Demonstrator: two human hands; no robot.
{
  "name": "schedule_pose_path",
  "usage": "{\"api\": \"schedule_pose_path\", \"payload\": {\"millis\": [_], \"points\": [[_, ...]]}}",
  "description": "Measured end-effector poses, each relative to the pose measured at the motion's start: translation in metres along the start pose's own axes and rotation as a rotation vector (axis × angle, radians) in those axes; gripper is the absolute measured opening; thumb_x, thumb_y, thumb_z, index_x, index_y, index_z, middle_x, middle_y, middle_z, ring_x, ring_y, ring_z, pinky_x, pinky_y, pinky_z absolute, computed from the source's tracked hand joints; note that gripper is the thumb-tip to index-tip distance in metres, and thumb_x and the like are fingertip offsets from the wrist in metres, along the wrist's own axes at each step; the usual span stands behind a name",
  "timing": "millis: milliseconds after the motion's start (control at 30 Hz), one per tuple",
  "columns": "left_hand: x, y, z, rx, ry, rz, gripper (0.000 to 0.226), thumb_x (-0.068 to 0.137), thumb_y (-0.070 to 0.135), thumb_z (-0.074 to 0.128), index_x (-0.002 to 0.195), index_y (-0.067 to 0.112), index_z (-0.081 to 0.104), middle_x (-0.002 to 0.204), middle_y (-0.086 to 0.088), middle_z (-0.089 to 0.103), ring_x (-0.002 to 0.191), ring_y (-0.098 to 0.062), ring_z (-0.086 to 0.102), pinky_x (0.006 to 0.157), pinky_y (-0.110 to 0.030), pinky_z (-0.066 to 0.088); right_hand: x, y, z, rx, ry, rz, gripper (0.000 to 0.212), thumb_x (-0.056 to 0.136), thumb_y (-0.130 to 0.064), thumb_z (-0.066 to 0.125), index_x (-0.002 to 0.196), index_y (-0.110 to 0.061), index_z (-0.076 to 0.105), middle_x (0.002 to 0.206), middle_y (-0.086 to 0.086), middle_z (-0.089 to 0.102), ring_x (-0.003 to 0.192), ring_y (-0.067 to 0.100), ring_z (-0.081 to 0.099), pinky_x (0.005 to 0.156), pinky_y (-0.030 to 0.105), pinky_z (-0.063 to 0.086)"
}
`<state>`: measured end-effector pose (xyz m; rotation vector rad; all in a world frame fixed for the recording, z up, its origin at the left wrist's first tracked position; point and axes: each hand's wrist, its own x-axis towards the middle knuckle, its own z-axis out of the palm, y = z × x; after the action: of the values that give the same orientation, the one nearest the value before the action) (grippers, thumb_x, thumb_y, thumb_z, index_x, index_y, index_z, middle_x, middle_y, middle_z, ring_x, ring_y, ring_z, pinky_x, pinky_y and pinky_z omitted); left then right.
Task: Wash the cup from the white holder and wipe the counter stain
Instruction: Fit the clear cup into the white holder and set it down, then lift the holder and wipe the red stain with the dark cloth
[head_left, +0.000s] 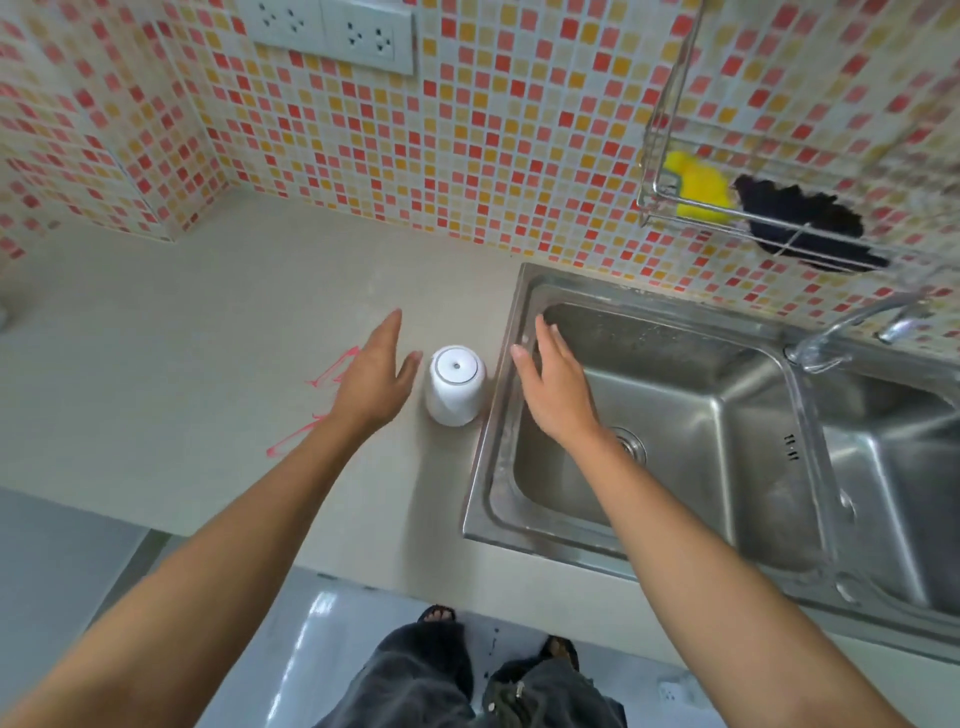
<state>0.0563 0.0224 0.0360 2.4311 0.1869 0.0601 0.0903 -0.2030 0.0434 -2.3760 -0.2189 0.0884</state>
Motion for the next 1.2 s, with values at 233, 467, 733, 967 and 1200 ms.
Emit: {"api": "schedule_pose_path", "payload": {"millis": [233, 467, 733, 967, 1200], "points": [[0.004, 0.099, 0.038, 0.139, 0.097, 0.305, 0.061, 0.104, 0.042, 0.029, 0.155, 0.019, 0.007, 0.163, 0.003, 0.0, 0.149, -0.012, -0.005, 0.12, -0.029, 0.004, -0.027, 0.056, -0.049, -0.228, 0.02, 0.007, 0.066, 0.101, -0.047, 0.029, 0.154, -0.014, 0.006, 0.161, 0.0, 0.007, 0.148, 0.012, 0.0, 0.118, 0.028, 0.002], [0.038, 0.225, 0.085, 0.249, 0.169, 0.61, 0.06, 0.105, 0.035, 0.03, 0.155, 0.011, 0.005, 0.162, -0.004, -0.004, 0.149, -0.018, -0.01, 0.119, -0.033, -0.006, -0.013, 0.067, -0.172, -0.201, 0.468, -0.152, 0.056, 0.102, -0.033, 0.038, 0.151, -0.01, 0.022, 0.159, 0.002, 0.021, 0.147, 0.013, 0.014, 0.12, 0.032, 0.015], [0.096, 0.309, 0.111, 0.535, 0.176, 0.519, 0.072, 0.1, 0.057, 0.006, 0.152, 0.012, -0.013, 0.159, -0.007, -0.021, 0.146, -0.022, -0.021, 0.118, -0.039, -0.014, 0.076, 0.071, -0.283, -0.254, 0.384, 0.02, 0.061, 0.1, -0.038, 0.045, 0.15, -0.012, 0.024, 0.155, 0.006, 0.031, 0.141, 0.024, 0.031, 0.112, 0.038, 0.031], [0.103, 0.309, 0.115, 0.621, 0.195, 0.509, 0.08, 0.091, 0.064, -0.006, 0.151, 0.012, -0.017, 0.159, -0.007, -0.023, 0.143, -0.023, -0.027, 0.116, -0.04, -0.017, 0.129, 0.061, -0.298, -0.325, -0.04, 0.32, 0.07, 0.081, -0.053, 0.066, 0.135, -0.013, 0.049, 0.123, 0.006, 0.06, 0.106, 0.027, 0.06, 0.082, 0.033, 0.052], [0.101, 0.312, 0.116, 0.58, 0.15, 0.471, 0.078, 0.094, 0.063, 0.003, 0.151, 0.014, -0.018, 0.158, -0.004, -0.022, 0.144, -0.022, -0.026, 0.119, -0.04, -0.014, 0.143, 0.052, -0.301, -0.624, -0.081, 0.256, 0.023, 0.089, -0.022, 0.064, 0.107, -0.009, 0.06, 0.079, 0.003, 0.052, 0.061, 0.018, 0.048, 0.045, 0.026, 0.035]]}}
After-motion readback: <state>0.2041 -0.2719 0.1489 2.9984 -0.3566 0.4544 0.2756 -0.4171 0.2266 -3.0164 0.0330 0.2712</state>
